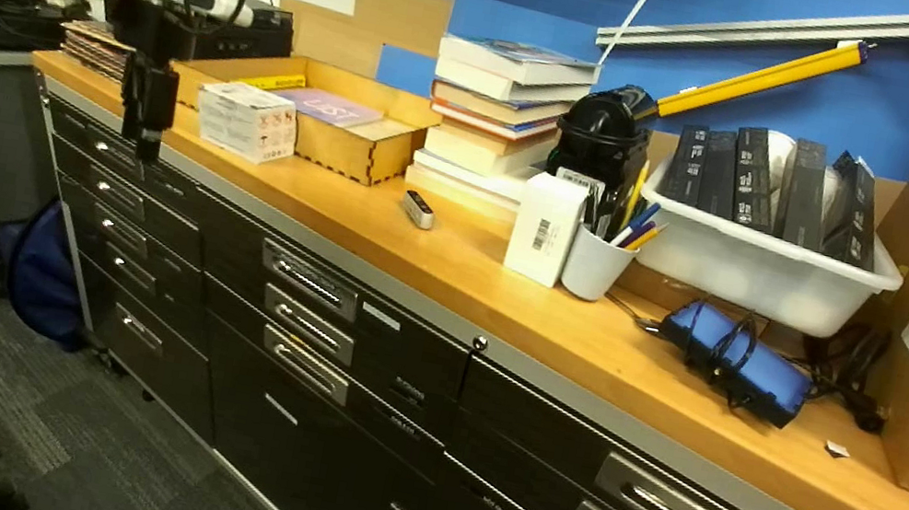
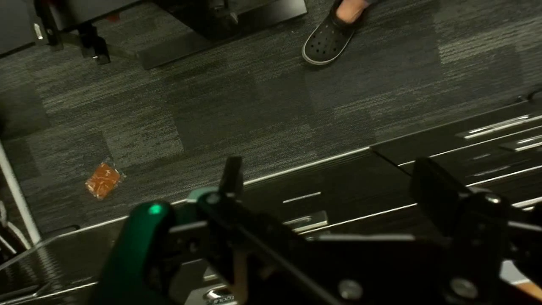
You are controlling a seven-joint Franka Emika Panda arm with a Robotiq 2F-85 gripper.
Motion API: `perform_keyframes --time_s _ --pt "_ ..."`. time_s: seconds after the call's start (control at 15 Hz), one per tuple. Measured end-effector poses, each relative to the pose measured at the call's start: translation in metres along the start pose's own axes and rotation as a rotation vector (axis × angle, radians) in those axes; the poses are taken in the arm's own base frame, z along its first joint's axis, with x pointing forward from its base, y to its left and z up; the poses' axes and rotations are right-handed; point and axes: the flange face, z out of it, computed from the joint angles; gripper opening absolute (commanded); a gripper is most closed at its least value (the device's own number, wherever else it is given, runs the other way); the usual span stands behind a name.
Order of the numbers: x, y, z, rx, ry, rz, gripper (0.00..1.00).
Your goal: Put the blue block in the drawer, then close it
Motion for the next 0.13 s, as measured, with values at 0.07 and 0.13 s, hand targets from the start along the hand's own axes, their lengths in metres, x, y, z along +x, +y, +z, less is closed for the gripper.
perform_keyframes --time_s 0.07,0.13 --pt "-0.011 0.005 -0.018 0.031 -0.006 -0.012 1.0" --pt "-0.017 0.009 -0.029 0.043 0.006 -0.015 1.0"
